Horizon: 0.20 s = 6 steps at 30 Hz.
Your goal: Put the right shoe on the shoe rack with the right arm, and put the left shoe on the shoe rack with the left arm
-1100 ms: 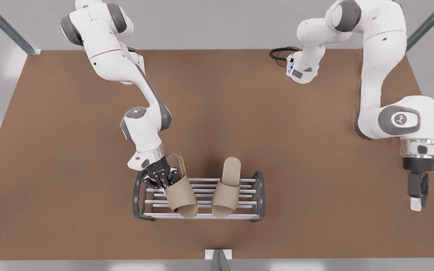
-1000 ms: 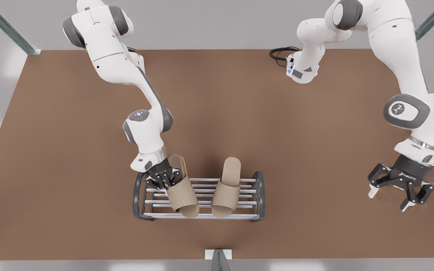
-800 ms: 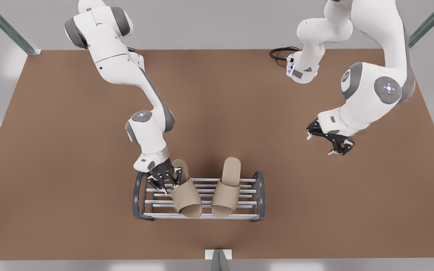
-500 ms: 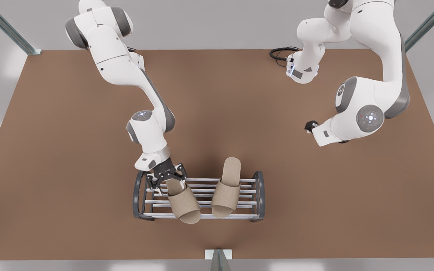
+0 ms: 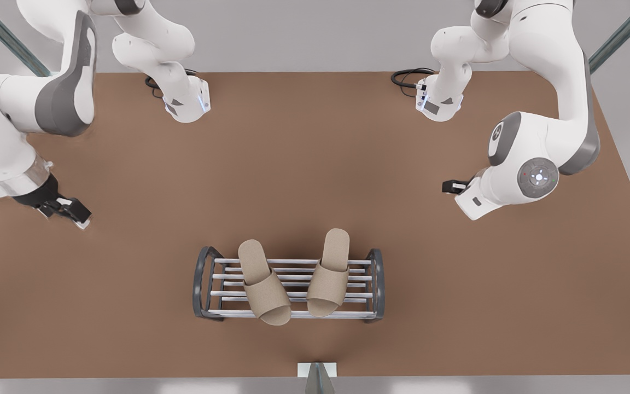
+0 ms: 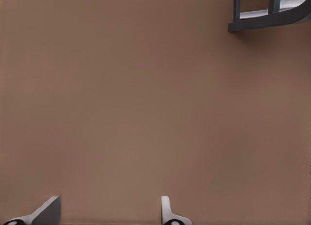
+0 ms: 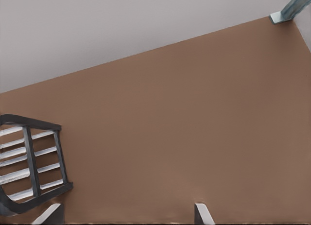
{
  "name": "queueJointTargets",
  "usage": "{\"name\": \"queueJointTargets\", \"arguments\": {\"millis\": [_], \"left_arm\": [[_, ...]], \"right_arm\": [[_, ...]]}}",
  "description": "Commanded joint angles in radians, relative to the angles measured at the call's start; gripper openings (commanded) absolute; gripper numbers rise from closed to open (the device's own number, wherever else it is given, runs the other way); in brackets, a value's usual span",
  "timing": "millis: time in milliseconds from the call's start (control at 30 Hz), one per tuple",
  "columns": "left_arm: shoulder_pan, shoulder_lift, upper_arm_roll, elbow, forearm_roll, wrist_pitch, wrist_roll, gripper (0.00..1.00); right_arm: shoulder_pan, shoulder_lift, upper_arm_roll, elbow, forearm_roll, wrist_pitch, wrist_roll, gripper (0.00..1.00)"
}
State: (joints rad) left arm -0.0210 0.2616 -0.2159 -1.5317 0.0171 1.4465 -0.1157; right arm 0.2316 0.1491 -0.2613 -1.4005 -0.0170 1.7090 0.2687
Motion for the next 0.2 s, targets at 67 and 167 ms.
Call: {"name": "queueJointTargets", "arguments": {"millis": [67, 167], "left_arm": [[0.001, 0.001, 0.0, 0.001, -0.063, -0.034, -0.202, 1.0], [0.004, 0.015, 0.003, 0.002, -0.054, -0.035, -0.197, 1.0]], "right_arm": [[-0.071, -0.097, 0.094, 0.023, 0.008, -0.448, -0.249, 1.0], [-0.072, -0.102, 0.094, 0.023, 0.008, -0.45, -0.249, 1.0]]}}
